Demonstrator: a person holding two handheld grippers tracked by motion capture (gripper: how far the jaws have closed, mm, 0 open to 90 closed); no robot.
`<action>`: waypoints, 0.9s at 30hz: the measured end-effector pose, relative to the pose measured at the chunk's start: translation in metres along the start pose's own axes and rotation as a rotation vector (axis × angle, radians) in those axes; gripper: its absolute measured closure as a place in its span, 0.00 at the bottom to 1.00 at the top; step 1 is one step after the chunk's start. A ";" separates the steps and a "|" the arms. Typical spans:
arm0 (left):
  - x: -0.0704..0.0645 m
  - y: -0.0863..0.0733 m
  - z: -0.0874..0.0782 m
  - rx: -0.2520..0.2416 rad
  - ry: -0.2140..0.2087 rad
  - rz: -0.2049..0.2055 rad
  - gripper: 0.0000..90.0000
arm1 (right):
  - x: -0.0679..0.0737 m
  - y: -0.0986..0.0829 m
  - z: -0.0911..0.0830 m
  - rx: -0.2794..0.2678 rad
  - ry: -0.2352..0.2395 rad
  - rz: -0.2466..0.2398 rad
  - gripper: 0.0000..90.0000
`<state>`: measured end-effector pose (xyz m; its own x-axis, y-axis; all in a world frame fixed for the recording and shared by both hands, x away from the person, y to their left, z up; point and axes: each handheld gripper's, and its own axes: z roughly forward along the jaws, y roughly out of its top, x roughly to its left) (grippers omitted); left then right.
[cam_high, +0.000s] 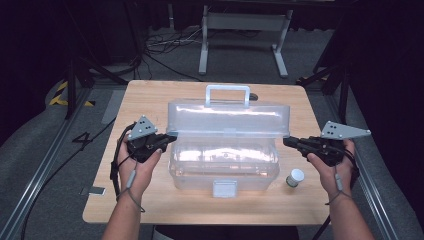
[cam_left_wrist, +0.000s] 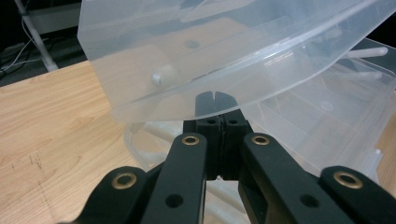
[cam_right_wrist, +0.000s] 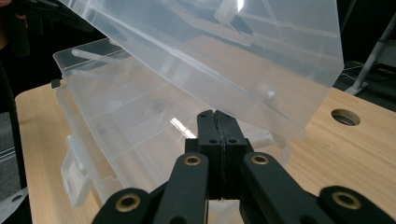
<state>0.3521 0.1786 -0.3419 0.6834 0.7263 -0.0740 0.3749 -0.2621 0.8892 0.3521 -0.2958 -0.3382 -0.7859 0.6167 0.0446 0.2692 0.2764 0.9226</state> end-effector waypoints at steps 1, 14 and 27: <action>0.000 0.000 0.000 0.000 0.000 0.000 1.00 | 0.000 0.000 -0.001 -0.001 0.002 0.001 1.00; 0.004 0.004 0.001 -0.002 -0.024 -0.015 1.00 | 0.005 -0.004 -0.012 0.025 -0.049 -0.013 0.86; 0.007 0.006 0.001 0.007 -0.038 -0.016 1.00 | 0.006 -0.006 -0.005 -0.015 -0.191 -0.009 0.55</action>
<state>0.3594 0.1814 -0.3372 0.7003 0.7060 -0.1053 0.3902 -0.2551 0.8847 0.3433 -0.2976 -0.3416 -0.6679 0.7434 -0.0361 0.2532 0.2725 0.9282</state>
